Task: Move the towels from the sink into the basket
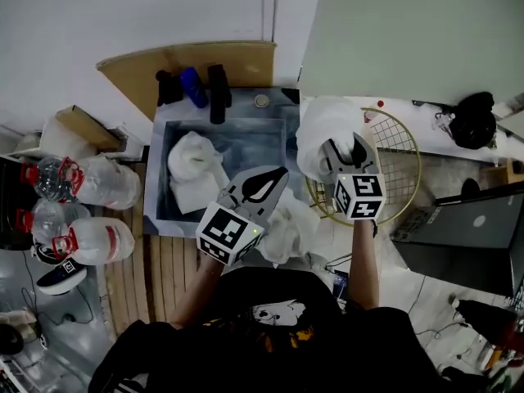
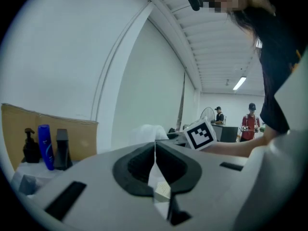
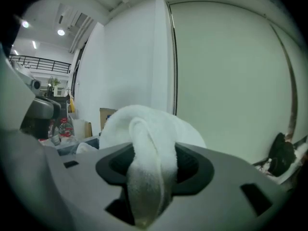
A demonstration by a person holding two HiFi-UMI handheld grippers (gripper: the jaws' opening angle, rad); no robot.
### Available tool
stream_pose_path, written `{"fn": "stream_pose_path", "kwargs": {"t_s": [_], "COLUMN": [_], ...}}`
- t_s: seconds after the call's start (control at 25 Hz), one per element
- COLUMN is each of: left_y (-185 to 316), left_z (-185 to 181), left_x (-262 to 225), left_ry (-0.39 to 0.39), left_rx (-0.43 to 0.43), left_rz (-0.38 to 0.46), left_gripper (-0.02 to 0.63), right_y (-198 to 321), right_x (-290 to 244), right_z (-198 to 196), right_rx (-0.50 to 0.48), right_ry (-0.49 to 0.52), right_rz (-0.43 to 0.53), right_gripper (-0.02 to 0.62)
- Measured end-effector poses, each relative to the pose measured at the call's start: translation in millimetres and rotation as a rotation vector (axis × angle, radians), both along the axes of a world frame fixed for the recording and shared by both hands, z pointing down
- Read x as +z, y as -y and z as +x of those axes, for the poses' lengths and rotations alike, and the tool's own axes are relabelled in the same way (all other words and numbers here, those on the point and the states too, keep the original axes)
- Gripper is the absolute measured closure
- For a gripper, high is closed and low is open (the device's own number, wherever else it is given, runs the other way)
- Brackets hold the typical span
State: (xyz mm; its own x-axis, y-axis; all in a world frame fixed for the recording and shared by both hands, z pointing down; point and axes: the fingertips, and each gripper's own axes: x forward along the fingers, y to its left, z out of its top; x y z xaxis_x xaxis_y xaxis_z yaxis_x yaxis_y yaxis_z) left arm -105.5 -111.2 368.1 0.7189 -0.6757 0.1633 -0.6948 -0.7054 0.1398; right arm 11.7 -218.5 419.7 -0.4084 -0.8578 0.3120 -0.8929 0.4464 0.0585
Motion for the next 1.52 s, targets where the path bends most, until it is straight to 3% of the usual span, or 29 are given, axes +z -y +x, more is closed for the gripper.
{"fn": "stream_pose_path", "kwargs": {"t_s": [0.4,0.84,1.08,1.52], "left_y": [-2.6,18.6,39.5,83.1], "left_z": [131.5,263.9,290.1,296.2], "left_x": [-8.1,26.6,52.8,93.2], "left_ry": [0.017,0.064,0.091,0.149], "left_rx": [0.135,0.180,0.159,0.119], "left_rz": [-0.007,-0.062,-0.109,-0.148], "left_gripper": [0.595,0.595,0.595,0.595], "right_y": [-53.9,-53.9,-34.0,-23.8], "right_x": [27.8,175.3,276.1,428.2], "right_z": [131.4,231.8,256.1,239.1], "right_rx": [0.104,0.062,0.030,-0.177], "right_ry": [0.016,-0.012,-0.066,-0.372], "right_rz": [-0.058,-0.314,-0.501,-0.824], "right_gripper": [0.382,0.382,0.382,0.368]}}
